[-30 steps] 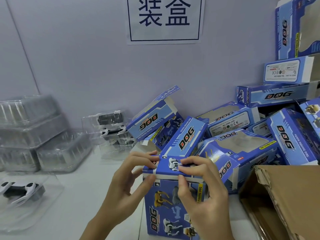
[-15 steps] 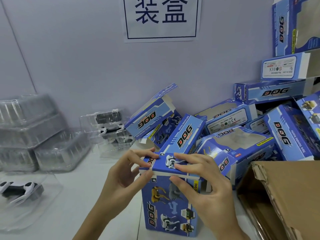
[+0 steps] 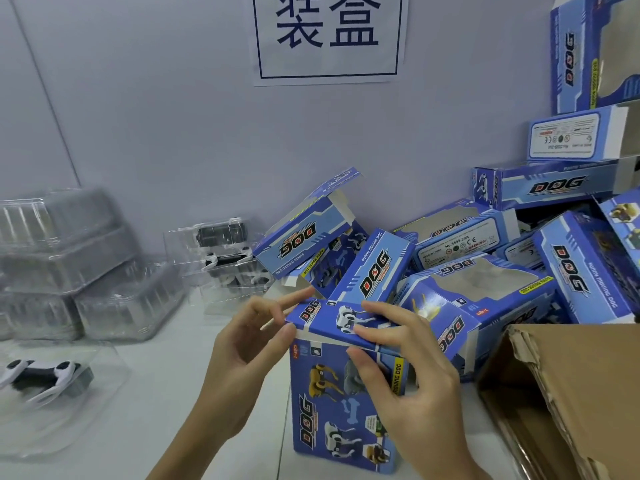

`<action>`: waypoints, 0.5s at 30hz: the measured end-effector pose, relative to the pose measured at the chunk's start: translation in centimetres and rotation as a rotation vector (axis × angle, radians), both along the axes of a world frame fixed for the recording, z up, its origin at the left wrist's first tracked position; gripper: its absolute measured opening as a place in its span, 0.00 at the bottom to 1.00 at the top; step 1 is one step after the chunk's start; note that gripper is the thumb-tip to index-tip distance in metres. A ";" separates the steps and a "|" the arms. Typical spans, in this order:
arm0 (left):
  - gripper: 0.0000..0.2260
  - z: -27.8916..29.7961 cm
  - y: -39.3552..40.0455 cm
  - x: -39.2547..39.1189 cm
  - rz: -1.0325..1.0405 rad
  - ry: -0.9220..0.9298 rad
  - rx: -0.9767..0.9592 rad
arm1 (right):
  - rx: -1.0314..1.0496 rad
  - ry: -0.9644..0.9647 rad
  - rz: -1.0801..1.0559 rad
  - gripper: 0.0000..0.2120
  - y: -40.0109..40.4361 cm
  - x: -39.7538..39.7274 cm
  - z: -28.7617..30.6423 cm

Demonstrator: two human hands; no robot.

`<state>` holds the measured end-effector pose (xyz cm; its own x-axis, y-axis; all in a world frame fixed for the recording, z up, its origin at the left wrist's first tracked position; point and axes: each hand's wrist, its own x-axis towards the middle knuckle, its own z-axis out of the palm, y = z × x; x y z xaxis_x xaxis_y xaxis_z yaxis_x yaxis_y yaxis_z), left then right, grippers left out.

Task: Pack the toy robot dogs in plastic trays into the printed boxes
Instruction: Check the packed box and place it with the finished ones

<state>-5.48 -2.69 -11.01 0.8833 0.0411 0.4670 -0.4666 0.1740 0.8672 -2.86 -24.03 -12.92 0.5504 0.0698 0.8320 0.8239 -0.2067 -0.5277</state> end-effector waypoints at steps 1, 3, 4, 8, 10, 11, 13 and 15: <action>0.17 0.2 0.0 -0.1 0.017 0.000 0.021 | 0.010 0.028 0.023 0.08 0.0 -0.1 0.0; 0.18 0.6 0.0 -0.4 0.054 -0.009 0.064 | 0.017 0.092 0.088 0.08 0.2 -0.1 0.1; 0.18 0.7 -0.1 -0.5 0.068 -0.017 0.082 | 0.011 0.117 0.119 0.08 0.3 -0.1 0.0; 0.05 0.9 0.1 -0.5 0.049 -0.020 0.131 | 0.013 0.154 0.195 0.13 0.3 0.3 -0.1; 0.05 0.9 0.5 -0.3 0.044 0.000 0.162 | -0.002 0.151 0.191 0.13 0.3 0.4 -0.1; 0.05 0.9 0.7 -0.3 0.039 0.001 0.170 | -0.017 0.150 0.186 0.12 0.3 0.4 0.1; 0.10 1.0 0.7 -0.4 0.054 -0.028 0.182 | -0.032 0.156 0.197 0.10 0.2 0.3 0.6; 0.16 0.8 0.4 -0.4 0.060 -0.065 0.170 | -0.065 0.136 0.156 0.07 0.0 0.1 1.3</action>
<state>-5.91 -2.33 -10.25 0.8491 0.0088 0.5282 -0.5282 -0.0023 0.8491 -2.75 -24.08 -11.63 0.6360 0.2138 0.7415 0.7704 -0.1196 -0.6263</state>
